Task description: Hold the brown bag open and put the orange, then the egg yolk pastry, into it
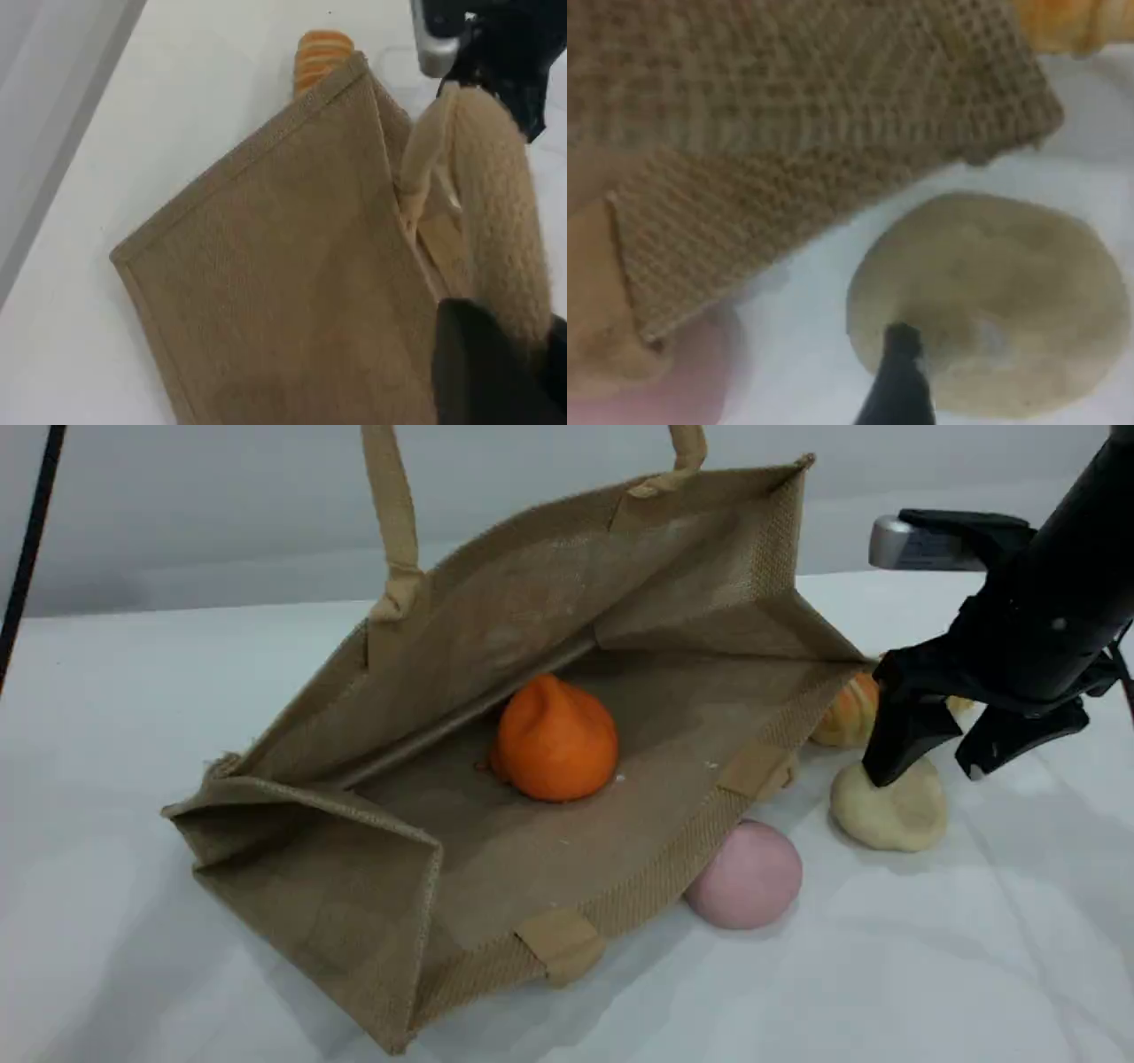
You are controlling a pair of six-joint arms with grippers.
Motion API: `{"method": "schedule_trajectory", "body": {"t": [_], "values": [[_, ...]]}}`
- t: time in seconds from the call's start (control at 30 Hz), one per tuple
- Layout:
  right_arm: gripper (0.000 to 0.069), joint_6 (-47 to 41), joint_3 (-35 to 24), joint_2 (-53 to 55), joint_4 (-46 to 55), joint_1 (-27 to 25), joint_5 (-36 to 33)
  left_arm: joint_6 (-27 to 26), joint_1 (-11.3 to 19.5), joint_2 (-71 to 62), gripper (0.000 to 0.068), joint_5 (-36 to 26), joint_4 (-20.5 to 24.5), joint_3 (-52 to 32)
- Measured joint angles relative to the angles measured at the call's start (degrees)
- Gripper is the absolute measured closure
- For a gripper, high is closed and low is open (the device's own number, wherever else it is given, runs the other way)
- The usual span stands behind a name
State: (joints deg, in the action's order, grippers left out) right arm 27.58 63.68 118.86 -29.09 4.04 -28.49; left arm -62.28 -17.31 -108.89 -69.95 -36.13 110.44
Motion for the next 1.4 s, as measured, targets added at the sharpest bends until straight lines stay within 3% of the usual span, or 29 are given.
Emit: {"method": "schedule_trajectory", "body": {"t": [0.27, 0.63, 0.77, 0.93, 1.0, 1.23, 1.4], "values": [[0.0158, 1.7, 0.2, 0.9, -1.8, 0.0, 1.6, -0.2, 0.0, 0.0, 0.0591, 0.0, 0.0, 0.0], [0.0266, 4.1, 0.2, 4.0, -5.0, 0.0, 2.2, -0.2, 0.0, 0.0, 0.0591, 0.0, 0.0, 0.0], [0.0384, 4.2, 0.2, 4.0, -4.8, 0.0, 2.0, -0.2, 0.0, 0.0, 0.0591, 0.0, 0.0, 0.0], [0.0597, 4.2, 0.2, 2.9, -2.1, 0.0, 0.7, -0.3, 0.0, 0.0, 0.0591, 0.0, 0.0, 0.0], [0.0636, 4.1, 0.2, 1.8, -1.4, 0.0, -0.6, -0.2, 0.0, 0.0, 0.0591, 0.0, 0.0, 0.0], [0.0654, 2.3, -0.3, -5.2, -1.4, -0.1, -4.9, -0.2, 0.0, 0.0, 0.0591, 0.0, 0.0, 0.0], [0.0655, 0.5, -4.7, -11.2, -0.2, -0.1, -4.4, -0.2, 0.0, 0.0, 0.0591, 0.0, 0.0, 0.0]]}}
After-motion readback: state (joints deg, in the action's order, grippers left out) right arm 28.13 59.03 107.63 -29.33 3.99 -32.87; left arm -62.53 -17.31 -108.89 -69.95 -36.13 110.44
